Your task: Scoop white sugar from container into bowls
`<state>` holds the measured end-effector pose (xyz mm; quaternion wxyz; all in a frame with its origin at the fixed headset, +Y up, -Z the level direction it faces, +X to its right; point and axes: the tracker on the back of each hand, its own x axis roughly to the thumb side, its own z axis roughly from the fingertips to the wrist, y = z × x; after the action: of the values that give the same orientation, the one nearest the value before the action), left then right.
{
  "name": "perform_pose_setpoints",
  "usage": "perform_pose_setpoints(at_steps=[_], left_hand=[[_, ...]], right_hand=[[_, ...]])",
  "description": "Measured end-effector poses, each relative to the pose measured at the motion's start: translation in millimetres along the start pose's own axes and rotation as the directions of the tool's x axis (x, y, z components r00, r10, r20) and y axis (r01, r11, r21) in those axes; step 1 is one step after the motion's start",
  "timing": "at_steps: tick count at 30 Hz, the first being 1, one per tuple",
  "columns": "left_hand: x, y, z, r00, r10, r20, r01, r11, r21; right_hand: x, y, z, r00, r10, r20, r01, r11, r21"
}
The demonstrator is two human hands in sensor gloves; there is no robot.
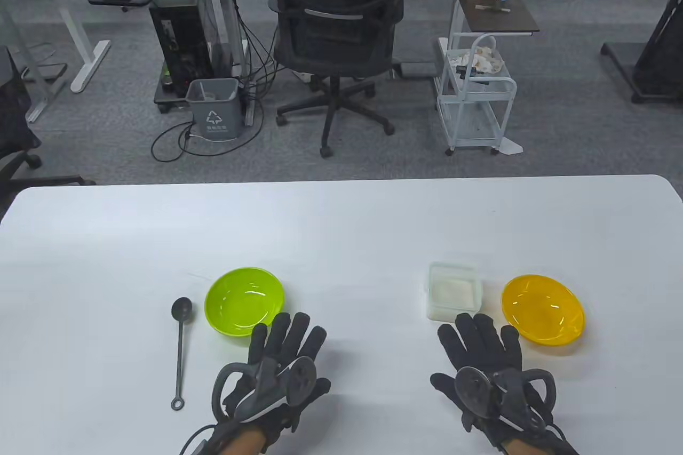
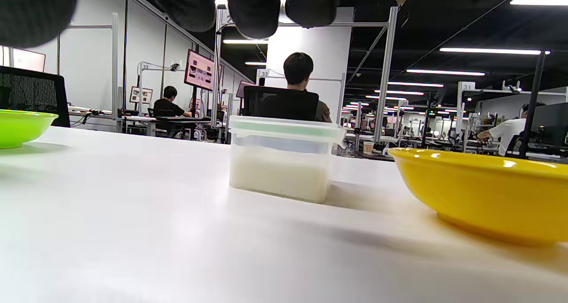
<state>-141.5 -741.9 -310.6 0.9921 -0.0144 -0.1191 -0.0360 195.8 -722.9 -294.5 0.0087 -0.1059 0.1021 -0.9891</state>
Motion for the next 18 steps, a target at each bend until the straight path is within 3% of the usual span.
perform_pose_setpoints(at_steps=[18], left_hand=[[0.9, -2.0, 0.9, 1.000, 0.005, 0.008, -0.005, 1.000, 0.009]], right_hand=[[-2.0, 2.6, 0.7, 1.000, -0.024, -0.003, 0.024, 1.000, 0.020]])
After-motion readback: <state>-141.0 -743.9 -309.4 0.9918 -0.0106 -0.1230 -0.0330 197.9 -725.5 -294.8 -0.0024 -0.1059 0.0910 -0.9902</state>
